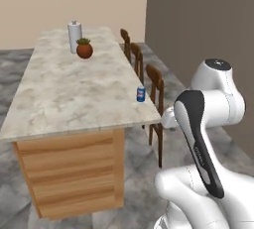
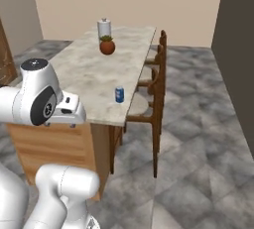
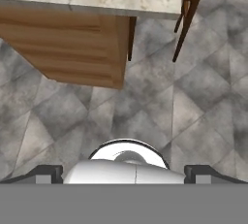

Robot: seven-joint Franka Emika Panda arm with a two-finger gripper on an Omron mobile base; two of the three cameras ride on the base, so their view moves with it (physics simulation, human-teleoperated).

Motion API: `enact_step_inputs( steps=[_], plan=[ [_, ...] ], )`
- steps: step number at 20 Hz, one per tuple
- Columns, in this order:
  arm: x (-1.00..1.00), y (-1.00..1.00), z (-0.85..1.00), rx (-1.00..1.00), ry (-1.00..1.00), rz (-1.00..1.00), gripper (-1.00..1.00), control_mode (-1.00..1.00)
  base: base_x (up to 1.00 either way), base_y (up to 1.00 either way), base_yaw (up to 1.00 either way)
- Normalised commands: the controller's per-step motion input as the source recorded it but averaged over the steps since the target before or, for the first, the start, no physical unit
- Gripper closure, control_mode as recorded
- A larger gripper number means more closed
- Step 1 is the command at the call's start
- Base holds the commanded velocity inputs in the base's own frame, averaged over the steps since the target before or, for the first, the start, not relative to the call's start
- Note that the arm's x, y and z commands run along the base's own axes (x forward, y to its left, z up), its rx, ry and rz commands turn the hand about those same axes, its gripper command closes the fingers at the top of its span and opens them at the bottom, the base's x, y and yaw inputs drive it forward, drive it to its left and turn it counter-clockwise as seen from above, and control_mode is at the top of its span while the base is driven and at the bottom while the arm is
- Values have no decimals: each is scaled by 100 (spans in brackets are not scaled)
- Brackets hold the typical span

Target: Four empty soda cans are scattered around the kitchen. Gather all the cans and cluster them next to the stove for recycling.

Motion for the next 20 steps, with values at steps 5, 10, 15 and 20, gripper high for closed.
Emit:
enact_step_inputs(
  steps=[5, 10, 15, 20],
  plan=[
    [0, 0, 0, 0, 0, 0, -100, 100, 47, -25, 13],
    [0, 0, 0, 0, 0, 0, -100, 100, 48, -16, 11],
    [0, 0, 0, 0, 0, 0, -100, 100, 26, -26, 11],
    [0, 0, 0, 0, 0, 0, -100, 100, 17, -38, 9]
  ],
)
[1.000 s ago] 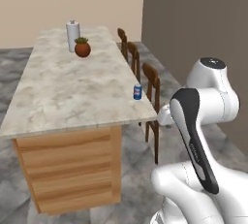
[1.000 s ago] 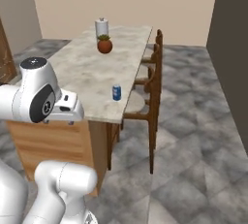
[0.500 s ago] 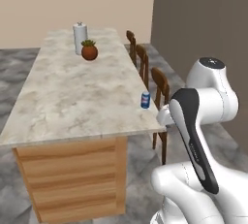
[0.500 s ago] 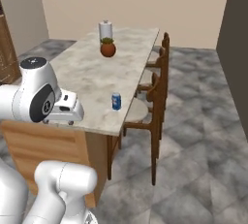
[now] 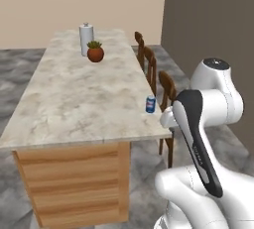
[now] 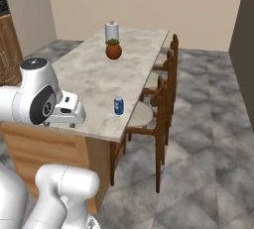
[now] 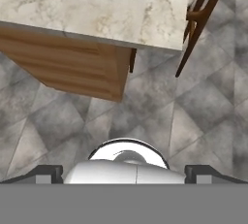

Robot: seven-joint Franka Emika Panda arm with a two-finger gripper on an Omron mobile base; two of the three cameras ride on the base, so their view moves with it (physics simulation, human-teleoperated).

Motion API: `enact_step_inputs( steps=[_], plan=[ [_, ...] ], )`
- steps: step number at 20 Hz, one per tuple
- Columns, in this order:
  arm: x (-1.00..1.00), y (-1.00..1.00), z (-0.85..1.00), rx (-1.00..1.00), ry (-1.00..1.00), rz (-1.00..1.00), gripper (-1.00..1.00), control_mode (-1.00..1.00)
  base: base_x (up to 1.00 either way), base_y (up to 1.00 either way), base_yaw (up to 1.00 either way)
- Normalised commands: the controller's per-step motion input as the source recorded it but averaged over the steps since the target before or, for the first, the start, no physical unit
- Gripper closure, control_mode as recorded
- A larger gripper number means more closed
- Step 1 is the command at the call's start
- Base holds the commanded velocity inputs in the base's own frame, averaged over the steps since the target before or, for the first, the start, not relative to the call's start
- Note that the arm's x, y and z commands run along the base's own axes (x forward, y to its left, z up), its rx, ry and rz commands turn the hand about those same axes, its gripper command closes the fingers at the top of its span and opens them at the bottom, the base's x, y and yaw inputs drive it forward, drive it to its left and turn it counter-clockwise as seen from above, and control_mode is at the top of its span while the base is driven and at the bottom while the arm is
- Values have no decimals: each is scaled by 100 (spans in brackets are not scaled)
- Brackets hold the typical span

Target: Four empty soda cans are scattered around the kitchen. Gather all the cans and cluster them next to the stove for recycling.

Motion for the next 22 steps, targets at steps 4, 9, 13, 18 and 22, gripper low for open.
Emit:
enact_step_inputs(
  steps=[4, 9, 13, 18, 22],
  plan=[
    [0, 0, 0, 0, 0, 0, -100, 100, 26, -46, 9],
    [0, 0, 0, 0, 0, 0, -100, 100, 23, -48, 9],
    [0, 0, 0, 0, 0, 0, -100, 100, 26, -41, 9],
    [0, 0, 0, 0, 0, 0, -100, 100, 38, -29, 9],
    [0, 0, 0, 0, 0, 0, -100, 100, 39, -27, 9]
  ],
)
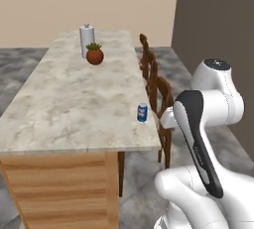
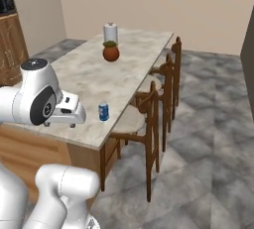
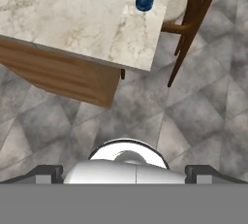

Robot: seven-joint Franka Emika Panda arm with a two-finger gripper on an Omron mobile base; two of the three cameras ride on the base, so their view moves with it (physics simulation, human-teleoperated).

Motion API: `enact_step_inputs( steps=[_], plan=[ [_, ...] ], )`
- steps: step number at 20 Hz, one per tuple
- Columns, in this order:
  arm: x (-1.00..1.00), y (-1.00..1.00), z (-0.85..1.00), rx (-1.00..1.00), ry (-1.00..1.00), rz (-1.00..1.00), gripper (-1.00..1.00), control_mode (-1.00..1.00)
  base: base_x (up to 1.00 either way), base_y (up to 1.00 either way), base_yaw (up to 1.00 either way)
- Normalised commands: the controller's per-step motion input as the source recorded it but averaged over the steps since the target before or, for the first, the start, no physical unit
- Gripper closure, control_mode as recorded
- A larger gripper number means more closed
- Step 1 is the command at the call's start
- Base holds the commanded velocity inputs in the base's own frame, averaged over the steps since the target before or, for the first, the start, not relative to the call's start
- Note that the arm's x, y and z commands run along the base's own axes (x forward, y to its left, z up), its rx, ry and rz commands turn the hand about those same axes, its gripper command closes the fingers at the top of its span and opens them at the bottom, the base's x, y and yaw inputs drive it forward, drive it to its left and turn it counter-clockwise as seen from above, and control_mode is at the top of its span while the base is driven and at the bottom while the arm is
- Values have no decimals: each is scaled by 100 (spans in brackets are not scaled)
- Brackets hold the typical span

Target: Four empty soda cans are scattered around the kitchen. Gather all the cans and cluster them next to the stove for recycling.

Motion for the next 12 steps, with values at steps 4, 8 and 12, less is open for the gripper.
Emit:
enact_step_inputs(
  steps=[4, 8, 12],
  plan=[
    [0, 0, 0, 0, 0, 0, -100, 100, 35, -30, 9],
    [0, 0, 0, 0, 0, 0, -100, 100, 32, -29, 9],
    [0, 0, 0, 0, 0, 0, -100, 100, 36, -31, 9]
  ],
)
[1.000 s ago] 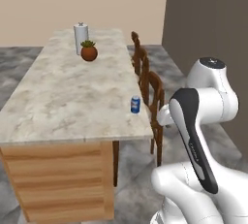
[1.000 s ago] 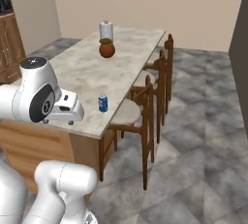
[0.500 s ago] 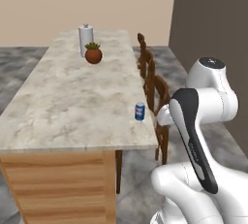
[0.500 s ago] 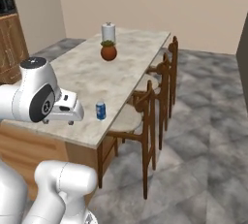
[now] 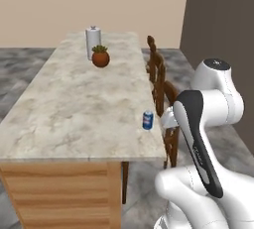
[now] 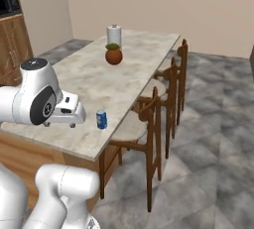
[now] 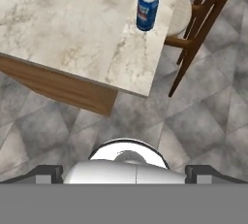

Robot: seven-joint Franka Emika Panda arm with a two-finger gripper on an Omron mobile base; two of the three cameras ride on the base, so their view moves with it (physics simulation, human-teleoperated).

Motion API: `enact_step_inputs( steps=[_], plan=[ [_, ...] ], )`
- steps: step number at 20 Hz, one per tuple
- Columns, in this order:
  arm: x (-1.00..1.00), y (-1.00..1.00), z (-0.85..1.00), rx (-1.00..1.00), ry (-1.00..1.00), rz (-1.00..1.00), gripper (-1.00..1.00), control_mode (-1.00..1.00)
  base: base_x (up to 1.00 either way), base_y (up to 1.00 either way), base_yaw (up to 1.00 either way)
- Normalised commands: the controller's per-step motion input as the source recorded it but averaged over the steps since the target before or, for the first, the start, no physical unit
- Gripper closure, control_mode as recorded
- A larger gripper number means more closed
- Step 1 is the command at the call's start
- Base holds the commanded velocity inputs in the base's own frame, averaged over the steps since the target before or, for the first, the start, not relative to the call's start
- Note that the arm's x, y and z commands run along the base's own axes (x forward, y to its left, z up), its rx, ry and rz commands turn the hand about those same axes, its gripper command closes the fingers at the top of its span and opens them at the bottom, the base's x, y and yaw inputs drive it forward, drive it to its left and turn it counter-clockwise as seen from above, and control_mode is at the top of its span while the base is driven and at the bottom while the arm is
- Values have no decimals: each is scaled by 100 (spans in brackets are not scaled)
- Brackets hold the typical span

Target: Four empty soda cans are scattered around the kitchen. Gather all the cans and cluster them next to the stove for recycling.

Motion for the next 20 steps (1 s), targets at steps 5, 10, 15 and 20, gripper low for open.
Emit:
enact_step_inputs(
  steps=[5, 10, 15, 20],
  plan=[
    [0, 0, 0, 0, 0, 0, -100, 100, 29, -32, 9],
    [0, 0, 0, 0, 0, 0, -100, 100, 25, -34, 9],
    [0, 0, 0, 0, 0, 0, -100, 100, 18, -34, 8],
    [0, 0, 0, 0, 0, 0, -100, 100, 24, -36, 9]
  ],
)
